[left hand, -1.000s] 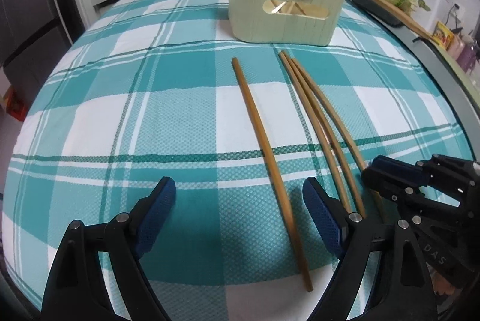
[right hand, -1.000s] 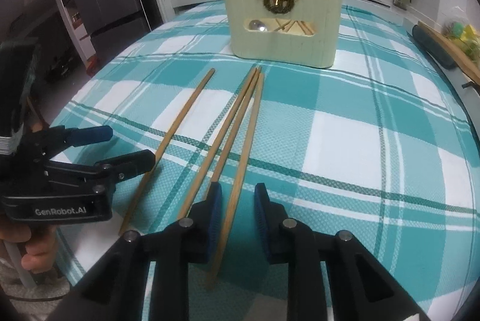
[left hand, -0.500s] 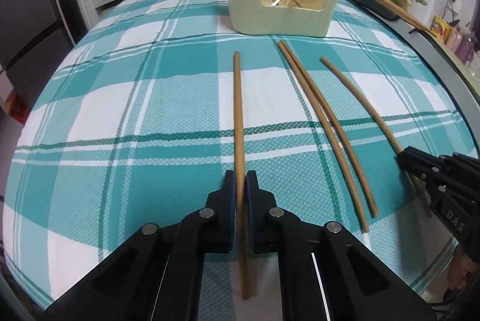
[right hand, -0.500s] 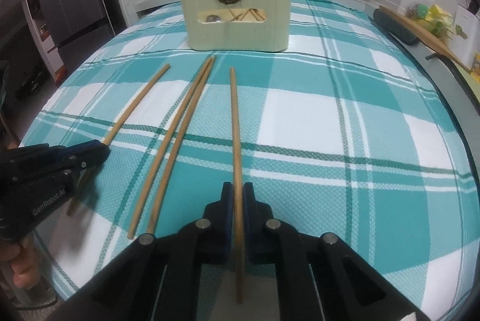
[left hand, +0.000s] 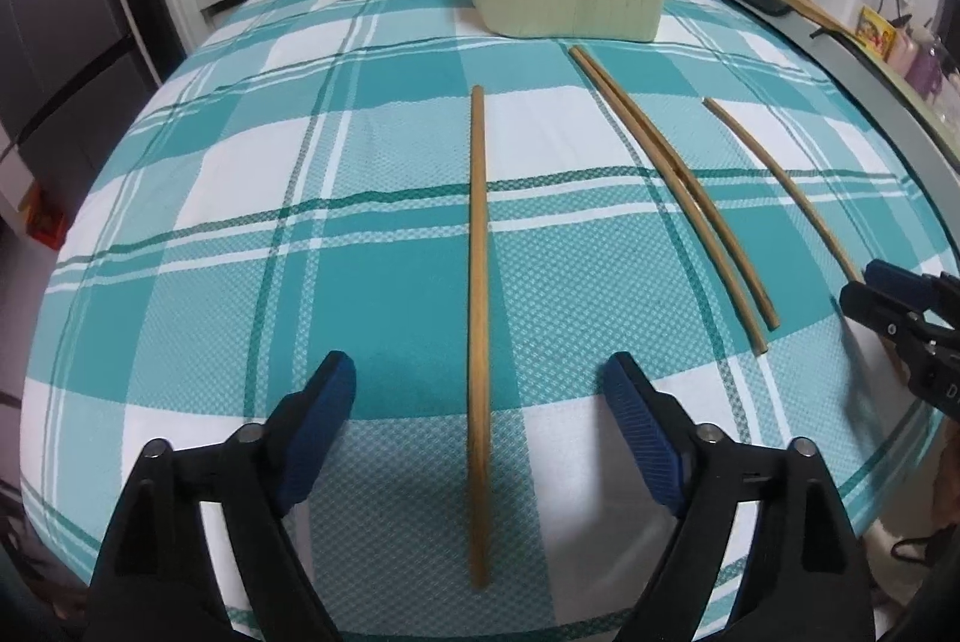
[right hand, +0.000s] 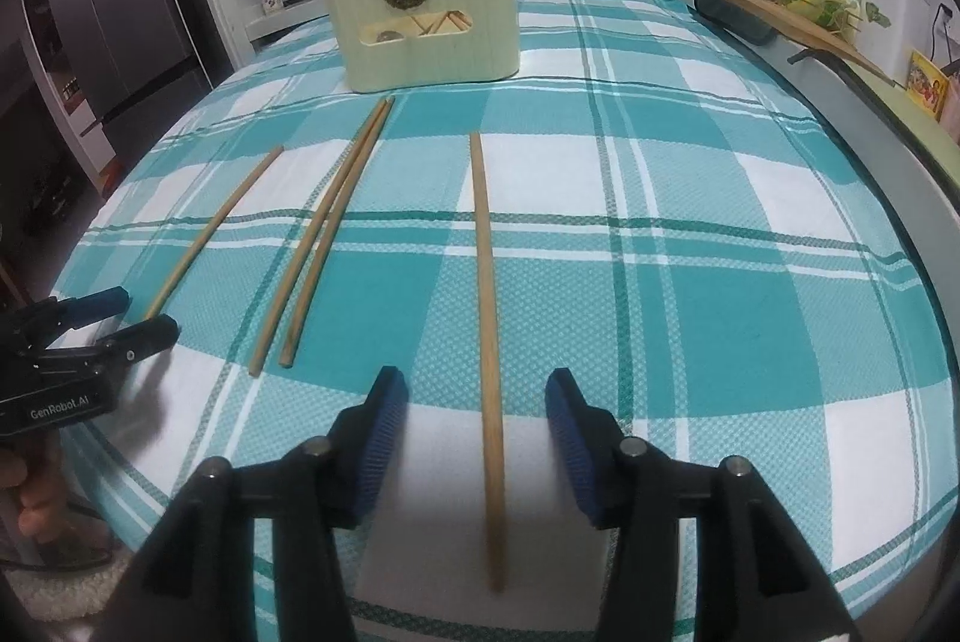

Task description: Organize utensils

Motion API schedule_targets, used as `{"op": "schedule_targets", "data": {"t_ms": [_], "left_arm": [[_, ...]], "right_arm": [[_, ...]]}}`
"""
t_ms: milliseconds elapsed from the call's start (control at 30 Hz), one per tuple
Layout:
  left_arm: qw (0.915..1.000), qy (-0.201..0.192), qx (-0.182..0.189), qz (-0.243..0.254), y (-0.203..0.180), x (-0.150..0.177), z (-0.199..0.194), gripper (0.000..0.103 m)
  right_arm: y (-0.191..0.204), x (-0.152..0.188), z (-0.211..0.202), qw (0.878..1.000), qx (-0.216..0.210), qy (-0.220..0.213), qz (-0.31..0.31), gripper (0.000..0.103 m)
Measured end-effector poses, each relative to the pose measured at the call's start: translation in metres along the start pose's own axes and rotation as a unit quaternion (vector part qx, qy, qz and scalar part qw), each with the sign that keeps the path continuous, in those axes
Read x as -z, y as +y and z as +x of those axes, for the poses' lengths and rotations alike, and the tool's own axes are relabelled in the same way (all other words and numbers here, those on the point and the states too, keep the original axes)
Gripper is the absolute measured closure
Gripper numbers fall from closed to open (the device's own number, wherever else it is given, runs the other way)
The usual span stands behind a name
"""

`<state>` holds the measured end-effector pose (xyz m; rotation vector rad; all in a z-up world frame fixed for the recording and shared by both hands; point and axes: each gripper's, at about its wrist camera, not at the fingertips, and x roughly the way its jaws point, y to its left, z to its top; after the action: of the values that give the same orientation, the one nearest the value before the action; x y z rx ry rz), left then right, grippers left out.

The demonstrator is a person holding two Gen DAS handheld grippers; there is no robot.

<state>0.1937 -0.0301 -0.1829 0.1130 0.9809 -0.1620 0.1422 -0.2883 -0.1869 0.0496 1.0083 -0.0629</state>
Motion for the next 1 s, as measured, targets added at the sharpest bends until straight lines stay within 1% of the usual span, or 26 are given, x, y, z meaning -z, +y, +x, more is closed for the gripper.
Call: {"op": "schedule_targets", "data": {"t_ms": [33,100,167,267,367,467,567,667,800,867,933,1000], "left_arm": [[1.0000,-0.001,-0.007,-0.002,0.000,0.000,0.001,0.005],[0.9999,-0.002,-0.005,-0.011,0.003,0.001,0.004,0.001],[0.9998,-0.006,0.001,-0.018,0.007,0.002,0.004,0.000],[0.9999,-0.011,-0.002,-0.013,0.005,0.003,0.004,0.000],[0.9999,-0.009,0.002,-0.012,0.005,0.002,0.004,0.000],[0.9999,-0.008,0.004,-0.011,0.005,0.002,0.005,0.000],[0.9997,-0.006,-0.004,-0.022,0.004,0.003,0.003,0.000],[0.9996,0.008,-0.001,-0.027,0.005,0.003,0.004,0.000],[0.9994,0.029,0.016,-0.006,0.006,0.000,0.005,0.001],[0.9988,0.035,0.034,-0.002,0.011,-0.003,0.002,0.001],[0.9983,0.024,0.053,-0.005,0.020,-0.011,-0.006,0.001],[0.9983,0.012,0.057,-0.005,0.026,-0.025,-0.010,0.001]], "right_arm": [[0.001,0.000,0.002,1.000,0.003,0.000,-0.006,0.053],[0.002,0.001,0.003,1.000,0.013,-0.006,-0.016,0.053],[0.004,0.002,0.005,0.999,0.021,-0.011,-0.028,0.052],[0.008,0.004,0.005,0.998,0.032,-0.021,-0.044,0.050],[0.006,0.004,0.006,0.999,0.024,-0.025,-0.040,0.045],[0.010,0.004,0.007,0.998,0.029,-0.024,-0.044,0.042],[0.013,0.005,0.009,0.998,0.019,-0.022,-0.052,0.028],[0.014,0.004,0.010,0.998,0.021,-0.018,-0.052,0.026],[0.014,0.001,0.010,0.998,0.017,-0.002,-0.057,0.025],[0.012,-0.004,0.011,0.998,0.009,0.016,-0.063,0.025],[0.004,-0.011,0.009,0.998,0.000,0.023,-0.053,0.025],[-0.008,-0.020,0.005,0.999,-0.008,0.020,-0.043,0.025]]}}
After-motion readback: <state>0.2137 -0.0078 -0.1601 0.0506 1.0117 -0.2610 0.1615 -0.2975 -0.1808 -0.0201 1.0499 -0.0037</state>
